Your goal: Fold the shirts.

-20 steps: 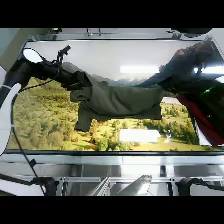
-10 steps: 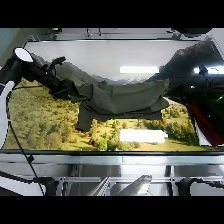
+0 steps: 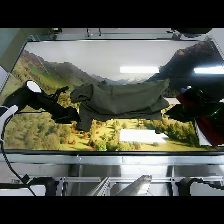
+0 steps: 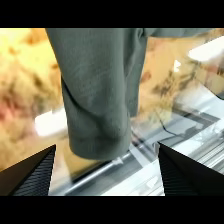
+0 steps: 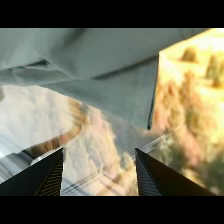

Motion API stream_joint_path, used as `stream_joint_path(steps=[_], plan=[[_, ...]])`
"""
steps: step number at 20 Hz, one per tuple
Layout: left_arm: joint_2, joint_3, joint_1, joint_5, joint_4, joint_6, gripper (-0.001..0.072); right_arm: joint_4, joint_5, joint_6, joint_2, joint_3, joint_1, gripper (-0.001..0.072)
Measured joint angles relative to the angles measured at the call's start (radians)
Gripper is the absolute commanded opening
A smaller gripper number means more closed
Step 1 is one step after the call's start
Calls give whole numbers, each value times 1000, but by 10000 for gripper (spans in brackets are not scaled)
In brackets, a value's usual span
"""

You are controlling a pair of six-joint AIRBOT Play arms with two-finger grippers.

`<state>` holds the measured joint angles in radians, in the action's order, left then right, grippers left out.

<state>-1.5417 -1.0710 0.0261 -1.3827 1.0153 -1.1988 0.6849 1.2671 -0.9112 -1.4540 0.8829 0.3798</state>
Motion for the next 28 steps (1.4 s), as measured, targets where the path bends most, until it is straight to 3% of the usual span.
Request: stream_joint_path(steps=[4,5,6,7,8,12,13,14,20,22,28], plan=[[-49,40,-1,65,-92,61,690,8,-22,0,0,-11,0,497],[-65,43,-1,67,-112,71,514,8,-32,0,-3,-13,-1,497],[-79,46,-3,73,-123,79,283,11,-43,0,-8,-14,-3,498],[-93,49,-4,87,-124,84,118,11,-52,0,-15,-14,-6,497],[-101,51,-4,89,-130,90,71,11,-67,0,-24,-14,-11,497],[-92,53,-5,90,-146,98,74,7,-119,0,-60,-15,-42,495],[-80,53,-5,90,-148,101,66,-2,-139,0,-69,-15,-51,413],[-66,53,-5,90,-152,101,19,-9,-154,0,-78,-15,-59,268],[19,53,-5,90,-153,112,19,-75,-211,0,-133,-14,-126,230],[30,53,-5,91,-153,115,19,-82,-224,0,-152,-14,-158,22],[42,34,1,76,-153,116,18,-64,-230,8,-135,-5,-208,19]])
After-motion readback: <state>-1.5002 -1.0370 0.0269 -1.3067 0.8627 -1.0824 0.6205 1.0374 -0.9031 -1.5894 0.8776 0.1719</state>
